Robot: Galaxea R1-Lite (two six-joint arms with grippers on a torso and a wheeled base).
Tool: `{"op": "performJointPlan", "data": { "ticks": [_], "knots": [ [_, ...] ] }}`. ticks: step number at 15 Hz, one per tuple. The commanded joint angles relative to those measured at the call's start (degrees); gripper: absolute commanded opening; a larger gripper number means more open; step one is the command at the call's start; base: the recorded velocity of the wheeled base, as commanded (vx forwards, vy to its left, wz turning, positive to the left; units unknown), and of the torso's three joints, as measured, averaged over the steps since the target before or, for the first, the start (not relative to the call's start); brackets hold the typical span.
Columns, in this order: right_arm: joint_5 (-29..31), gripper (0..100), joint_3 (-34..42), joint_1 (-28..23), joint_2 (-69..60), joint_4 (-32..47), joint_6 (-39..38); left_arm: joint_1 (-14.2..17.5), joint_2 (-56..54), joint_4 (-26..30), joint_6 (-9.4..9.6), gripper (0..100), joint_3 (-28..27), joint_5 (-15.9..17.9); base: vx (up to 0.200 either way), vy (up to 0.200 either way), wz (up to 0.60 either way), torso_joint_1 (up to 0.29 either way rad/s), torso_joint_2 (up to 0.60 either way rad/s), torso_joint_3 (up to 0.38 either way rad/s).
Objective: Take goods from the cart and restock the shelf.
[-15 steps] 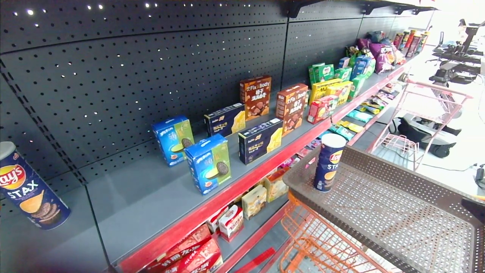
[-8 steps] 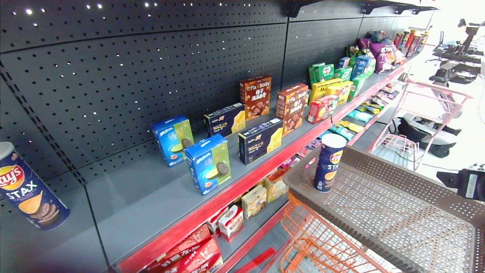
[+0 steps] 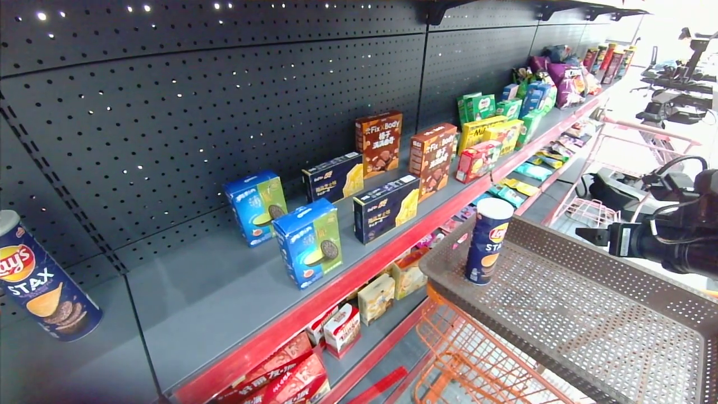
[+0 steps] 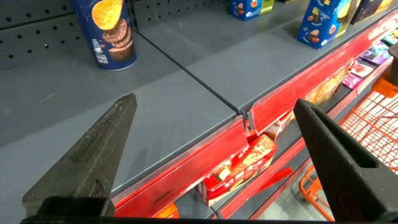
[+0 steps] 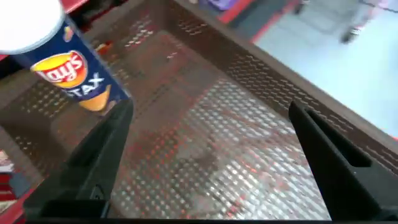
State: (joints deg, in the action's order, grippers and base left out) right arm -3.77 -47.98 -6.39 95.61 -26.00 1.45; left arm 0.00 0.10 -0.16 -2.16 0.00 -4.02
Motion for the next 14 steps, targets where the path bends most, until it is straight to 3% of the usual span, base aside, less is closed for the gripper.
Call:
{"op": "performJointPlan", "data": {
  "ticks": [1, 4, 8, 14],
  "knots": [
    [-4.8, 100, -0.8, -0.4, 3.9, -0.5, 1.4, 0.0, 0.0, 0.0, -0.04, 100, 0.0, 0.0, 0.000, 0.000, 0.00, 0.000, 0.00, 0.000],
    [-7.5, 100, 0.9, 1.6, 3.5, -0.5, 4.1, 0.0, 0.0, 0.0, -0.04, 100, 0.0, 0.0, 0.000, 0.000, 0.00, 0.000, 0.00, 0.000],
    [-8.0, 100, 2.5, 8.8, 2.7, -5.8, 4.2, 0.0, 0.1, 0.0, -0.04, 100, 0.0, 0.0, 0.000, 0.000, 0.00, 0.000, 0.00, 0.000],
    [-7.9, 100, 3.0, 9.2, 4.2, -7.3, 6.8, 0.0, 0.1, 0.0, -0.04, 100, 0.0, 0.0, 0.000, 0.000, 0.00, 0.000, 0.00, 0.000]
  ]
}}
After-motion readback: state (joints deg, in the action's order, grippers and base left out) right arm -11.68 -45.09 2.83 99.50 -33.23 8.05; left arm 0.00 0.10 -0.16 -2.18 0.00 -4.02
